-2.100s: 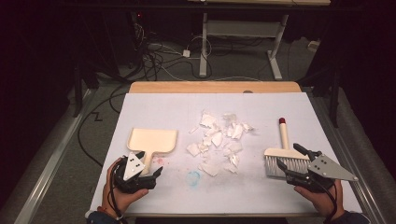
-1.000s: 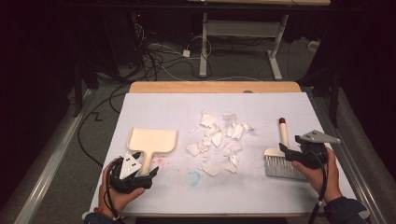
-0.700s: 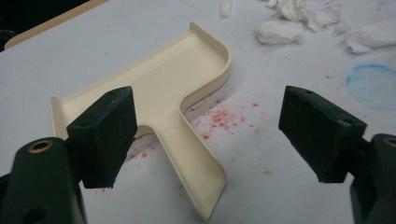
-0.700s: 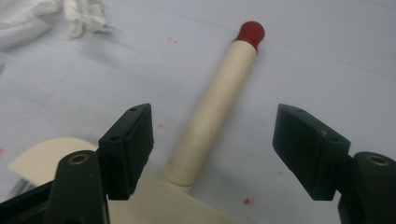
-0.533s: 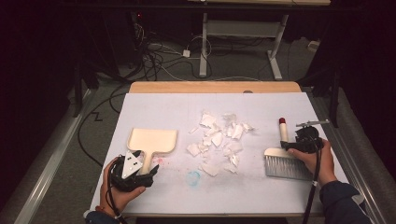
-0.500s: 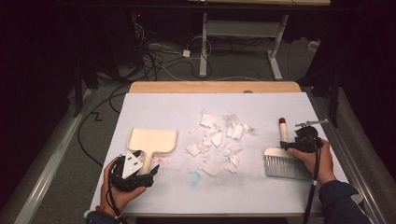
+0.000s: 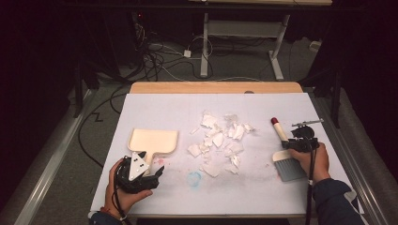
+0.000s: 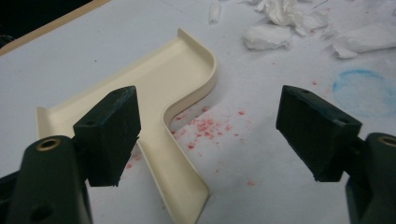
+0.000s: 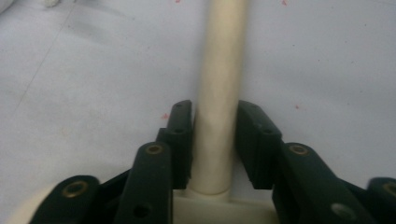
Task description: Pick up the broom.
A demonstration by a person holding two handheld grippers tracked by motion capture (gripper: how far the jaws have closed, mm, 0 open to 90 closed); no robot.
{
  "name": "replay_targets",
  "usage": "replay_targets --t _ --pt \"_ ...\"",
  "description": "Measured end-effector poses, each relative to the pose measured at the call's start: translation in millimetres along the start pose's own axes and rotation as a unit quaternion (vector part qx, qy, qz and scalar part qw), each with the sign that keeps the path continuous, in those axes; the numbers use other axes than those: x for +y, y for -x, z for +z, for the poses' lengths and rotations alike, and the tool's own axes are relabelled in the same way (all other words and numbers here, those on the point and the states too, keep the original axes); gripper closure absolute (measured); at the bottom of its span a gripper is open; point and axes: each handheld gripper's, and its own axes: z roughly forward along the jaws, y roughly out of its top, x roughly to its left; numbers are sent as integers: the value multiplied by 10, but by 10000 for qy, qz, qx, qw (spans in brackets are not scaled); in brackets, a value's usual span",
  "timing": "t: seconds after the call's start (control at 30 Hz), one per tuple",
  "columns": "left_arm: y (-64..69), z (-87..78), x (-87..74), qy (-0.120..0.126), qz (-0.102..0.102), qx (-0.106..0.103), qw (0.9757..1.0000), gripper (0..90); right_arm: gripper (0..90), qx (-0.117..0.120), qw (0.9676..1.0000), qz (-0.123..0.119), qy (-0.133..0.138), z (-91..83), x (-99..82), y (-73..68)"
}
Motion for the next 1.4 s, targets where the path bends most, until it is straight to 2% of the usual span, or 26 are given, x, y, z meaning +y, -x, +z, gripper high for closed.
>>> replay_targets --t 0.23,0.37,0.47,0.63,0.7,0.8,0.9,0.97,1.13,1.2,1.27,1.4 --pt "6 29 9 -22 -52 -118 9999 221 718 85 9999 -105 89 -5 -4 24" --pt "9 35 13 -18 -81 -155 9998 221 719 95 9991 -121 399 -81 -1 53" --pt "12 44 22 -13 -134 -174 9998 220 720 110 9967 -153 793 -225 13 36" --pt "51 48 89 -1 -142 -216 9997 217 720 245 9888 -209 1460 -506 30 -43" --pt "89 53 145 -24 -72 -194 9998 215 720 332 9837 -200 1758 -623 29 -89" --pt "152 46 266 171 -81 -401 9990 212 720 392 9756 -299 2138 -784 32 -202" --pt "266 36 422 384 63 -560 9977 210 720 560 9683 -387 2405 -884 36 -355" --pt "342 39 506 500 94 -725 9961 215 720 673 9636 -450 2548 -913 39 -472" --pt "490 72 646 629 165 -1054 9923 211 720 889 9558 -669 2722 -958 69 -756" --pt "533 99 702 691 122 -1271 9894 205 720 997 9525 -731 2783 -949 81 -850" --pt "582 136 745 759 123 -1505 9856 205 720 1191 9499 -687 2807 -919 88 -937" --pt "691 220 838 783 91 -1791 9807 205 720 1229 9468 -839 2852 -876 98 -1126"
